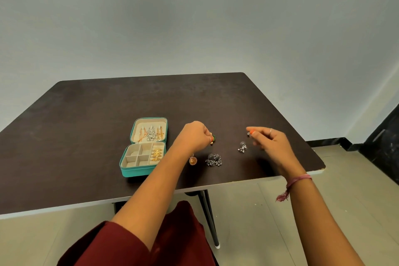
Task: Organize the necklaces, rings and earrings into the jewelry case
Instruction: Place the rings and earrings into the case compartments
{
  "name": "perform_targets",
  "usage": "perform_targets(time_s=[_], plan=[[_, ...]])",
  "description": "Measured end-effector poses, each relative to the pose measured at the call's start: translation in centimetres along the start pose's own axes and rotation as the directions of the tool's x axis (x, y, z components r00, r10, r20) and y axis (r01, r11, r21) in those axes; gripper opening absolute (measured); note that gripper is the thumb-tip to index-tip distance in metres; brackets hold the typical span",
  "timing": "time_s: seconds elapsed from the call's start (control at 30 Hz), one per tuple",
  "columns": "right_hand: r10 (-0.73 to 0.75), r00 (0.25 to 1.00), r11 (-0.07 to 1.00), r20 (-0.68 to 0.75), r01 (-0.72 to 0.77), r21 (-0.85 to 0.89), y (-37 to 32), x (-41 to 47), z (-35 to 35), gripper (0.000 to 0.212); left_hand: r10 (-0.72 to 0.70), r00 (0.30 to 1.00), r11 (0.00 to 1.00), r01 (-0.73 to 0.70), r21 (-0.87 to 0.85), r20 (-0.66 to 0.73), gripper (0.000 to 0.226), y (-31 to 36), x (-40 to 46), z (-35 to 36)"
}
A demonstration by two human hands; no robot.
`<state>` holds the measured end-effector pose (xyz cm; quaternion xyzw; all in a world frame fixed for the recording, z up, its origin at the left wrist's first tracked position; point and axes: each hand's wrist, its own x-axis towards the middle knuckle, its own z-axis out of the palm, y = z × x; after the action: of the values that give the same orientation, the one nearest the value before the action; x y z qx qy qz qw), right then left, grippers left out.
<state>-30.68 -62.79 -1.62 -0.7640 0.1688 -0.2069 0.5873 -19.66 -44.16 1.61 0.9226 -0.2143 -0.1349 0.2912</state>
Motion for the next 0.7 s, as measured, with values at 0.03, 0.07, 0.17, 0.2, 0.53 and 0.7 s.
perform_targets(time_s=[0.03, 0.07, 0.17, 0.2, 0.53, 0.7], plan=[[0.004, 0.999, 1.000, -0.034, -0.003, 0.020, 0.2, 0.1, -0.4, 0.019, 0.013, 1.000, 1.000, -0.013, -0.005, 0.000, 0.017, 0.3, 0.1, 0.2], [0.006, 0.998, 0.999, -0.062, -0.004, 0.031, 0.4, 0.3, -0.8, 0.019, 0.029, 1.000, 1.000, -0.029, -0.009, -0.001, 0.019, 0.6, 0.1, 0.4], [0.013, 0.994, 1.000, -0.109, -0.011, 0.023, 1.4, 0.7, -1.6, 0.019, 0.084, 0.996, 0.996, -0.084, -0.024, -0.012, 0.022, 1.6, 0.3, 1.3], [0.016, 0.993, 1.000, -0.116, -0.016, 0.007, 1.9, 0.8, -1.8, 0.019, 0.102, 0.995, 0.994, -0.102, -0.032, -0.018, 0.023, 1.9, 0.3, 1.7], [-0.083, 0.982, 0.914, -0.172, 0.006, -0.406, 3.9, 3.1, -1.2, 0.023, 0.146, 0.988, 0.986, -0.150, -0.078, -0.056, 0.028, 4.3, 1.5, 5.1], [-0.133, 0.986, 0.855, -0.103, 0.061, -0.515, 3.9, 4.6, -0.7, 0.026, 0.143, 0.989, 0.989, -0.144, 0.023, 0.029, 0.031, 4.9, 2.4, 5.6]])
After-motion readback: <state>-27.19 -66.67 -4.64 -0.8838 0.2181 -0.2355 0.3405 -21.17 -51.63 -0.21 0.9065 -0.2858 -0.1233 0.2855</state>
